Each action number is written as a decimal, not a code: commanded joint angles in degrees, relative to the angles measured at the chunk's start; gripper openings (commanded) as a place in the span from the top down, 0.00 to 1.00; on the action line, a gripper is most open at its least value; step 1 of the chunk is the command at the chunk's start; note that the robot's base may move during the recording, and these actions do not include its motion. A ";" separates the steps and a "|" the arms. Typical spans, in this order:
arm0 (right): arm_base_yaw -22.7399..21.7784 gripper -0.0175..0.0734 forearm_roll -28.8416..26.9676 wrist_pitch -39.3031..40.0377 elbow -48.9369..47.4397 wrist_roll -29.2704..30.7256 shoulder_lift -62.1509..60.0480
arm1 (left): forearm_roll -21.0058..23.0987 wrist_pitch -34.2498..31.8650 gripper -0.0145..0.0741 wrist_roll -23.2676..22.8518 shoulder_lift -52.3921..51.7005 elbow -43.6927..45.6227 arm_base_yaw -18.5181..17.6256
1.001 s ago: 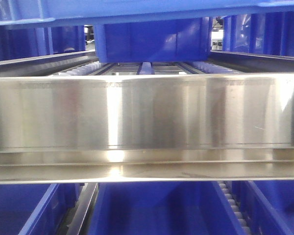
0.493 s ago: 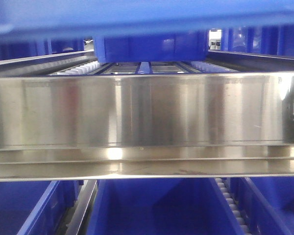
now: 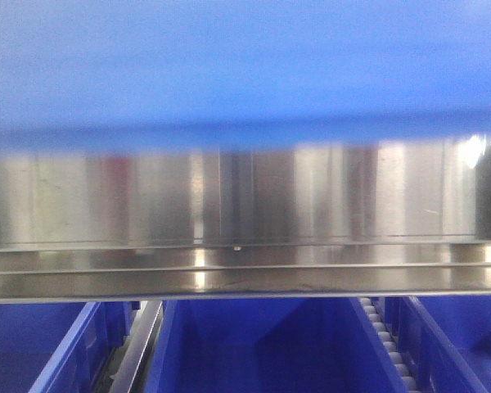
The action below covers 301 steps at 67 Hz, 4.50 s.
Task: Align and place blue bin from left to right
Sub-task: 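Pull the gripped blue bin off the shelf toward the robot, then hold the blue bin with both grippers while the base turns away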
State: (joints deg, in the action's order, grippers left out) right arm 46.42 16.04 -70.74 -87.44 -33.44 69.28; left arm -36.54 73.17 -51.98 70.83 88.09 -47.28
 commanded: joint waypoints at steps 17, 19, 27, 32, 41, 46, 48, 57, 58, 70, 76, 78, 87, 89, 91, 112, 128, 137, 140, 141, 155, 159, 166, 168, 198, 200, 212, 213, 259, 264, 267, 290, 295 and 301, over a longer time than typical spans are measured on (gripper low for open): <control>0.12 0.88 3.55 3.85 -0.41 -3.11 -0.72 | 0.84 -3.21 0.96 3.90 -1.37 0.29 -1.02; 0.12 0.88 3.55 3.96 -0.41 -3.11 -0.72 | 1.00 -3.21 0.96 3.90 -1.37 0.29 -1.02; 0.12 0.88 3.55 4.12 -0.41 -3.11 -0.72 | 2.11 -3.21 0.96 3.90 -1.37 0.29 -1.02; 0.12 0.88 3.66 4.35 -0.41 -3.11 -0.72 | 2.36 -3.21 0.96 3.98 -1.37 0.29 -1.02; 0.12 0.88 3.66 4.35 -0.41 -3.11 -0.72 | 2.36 -3.21 0.96 3.98 -1.37 0.29 -1.02; 0.12 0.88 3.66 4.35 -0.41 -3.11 -0.72 | 2.36 -3.21 0.96 3.98 -1.37 0.29 -1.02; 0.12 0.88 3.66 4.35 -0.41 -3.11 -0.72 | 2.36 -3.21 0.96 3.98 -1.37 0.29 -1.02; 0.12 0.88 3.66 4.35 -0.41 -3.11 -0.72 | 2.36 -3.21 0.96 3.98 -1.37 0.29 -1.02; 0.12 0.88 3.66 4.35 -0.41 -3.11 -0.72 | 2.36 -3.21 0.96 3.98 -1.37 0.29 -1.02; 0.12 0.88 3.66 4.47 -0.41 -3.11 -0.72 | 2.36 -3.21 0.96 3.98 -1.37 0.29 -1.02; 0.12 0.88 3.66 5.18 -0.41 -3.11 -0.72 | 2.33 -3.21 0.96 3.98 -1.37 0.29 -1.02; 0.12 0.88 3.66 5.44 -0.41 -3.11 -0.72 | 2.33 -3.21 0.96 3.98 -1.37 0.29 -1.02; 0.12 0.88 3.66 5.67 -0.41 -3.11 -0.72 | 2.33 -3.21 0.96 3.98 -1.37 0.29 -1.02; 0.12 0.88 3.66 5.67 -0.41 -3.11 -0.72 | 2.33 -3.21 0.96 3.98 -1.37 0.29 -1.02; 0.12 0.88 3.66 5.67 -0.41 -3.11 -0.72 | 2.33 -3.21 0.96 3.98 -1.37 0.29 -1.02; 0.12 0.88 3.66 5.67 -0.41 -3.11 -0.72 | 2.33 -3.21 0.96 3.98 -1.37 0.29 -1.02; 0.12 0.88 3.66 5.77 -0.41 -3.11 -0.72 | 2.33 -3.21 0.96 3.98 -1.37 0.29 -1.02; 0.12 0.88 3.66 5.77 -0.41 -3.11 -0.72 | 2.33 -3.21 0.96 3.98 -1.37 0.29 -1.02; 0.12 0.88 3.66 5.77 -0.41 -3.11 -0.72 | 2.33 -3.21 0.96 3.98 -1.37 0.29 -1.02; 0.12 0.88 3.66 5.77 -0.41 -3.11 -0.72 | 2.33 -3.21 0.96 3.98 -1.37 0.29 -1.02; 0.12 0.88 3.66 5.88 -0.41 -3.11 -0.72 | 2.33 -3.21 0.96 3.98 -1.37 0.29 -1.02; 0.12 0.88 3.66 5.99 -0.41 -3.11 -0.72 | 2.33 -3.21 0.96 3.98 -1.37 0.29 -1.02; 0.12 0.88 3.66 6.20 -0.41 -3.11 -0.72 | 2.19 -3.21 0.96 3.98 -1.37 0.29 -1.02; 0.12 0.88 3.66 6.34 -0.41 -3.11 -0.72 | 1.98 -3.21 0.96 3.98 -1.37 0.29 -1.02; 0.12 0.88 3.66 6.85 -0.41 -3.11 -0.72 | 1.31 -3.21 0.96 3.98 -1.27 0.29 -1.02; 0.12 0.88 3.66 6.85 -0.41 -3.11 -0.72 | 1.31 -3.21 0.96 3.98 -1.27 0.29 -1.02; 0.12 0.88 3.66 6.95 -0.41 -3.11 -0.72 | 1.31 -3.21 0.96 3.98 -1.27 0.29 -1.02; 0.12 0.88 3.66 6.95 -0.41 -3.11 -0.72 | 1.31 -3.21 0.96 3.98 -1.27 0.29 -1.02; 0.12 0.88 3.66 6.95 -0.41 -3.11 -0.72 | 1.31 -3.21 0.96 3.98 -1.27 0.29 -1.02; 0.12 0.88 3.66 6.95 -0.41 -3.11 -0.72 | 1.31 -3.21 0.96 3.98 -1.27 0.29 -1.02; 0.12 0.88 3.66 6.95 -0.41 -3.11 -0.72 | 1.31 -3.21 0.96 3.98 -1.27 0.29 -1.02; 0.12 0.88 3.66 6.95 -0.41 -3.11 -0.72 | 1.31 -3.21 0.96 3.98 -1.27 0.29 -1.02; 0.12 0.88 3.66 6.95 -0.41 -3.11 -0.72 | 1.31 -3.21 0.96 3.98 -1.27 0.29 -1.02; 0.12 0.88 3.66 6.95 -0.41 -3.11 -0.72 | 1.31 -3.21 0.96 3.98 -1.27 0.29 -1.02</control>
State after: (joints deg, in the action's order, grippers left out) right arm 46.64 17.39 -68.97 -87.32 -34.30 69.23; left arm -35.48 73.84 -48.18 70.47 87.79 -47.44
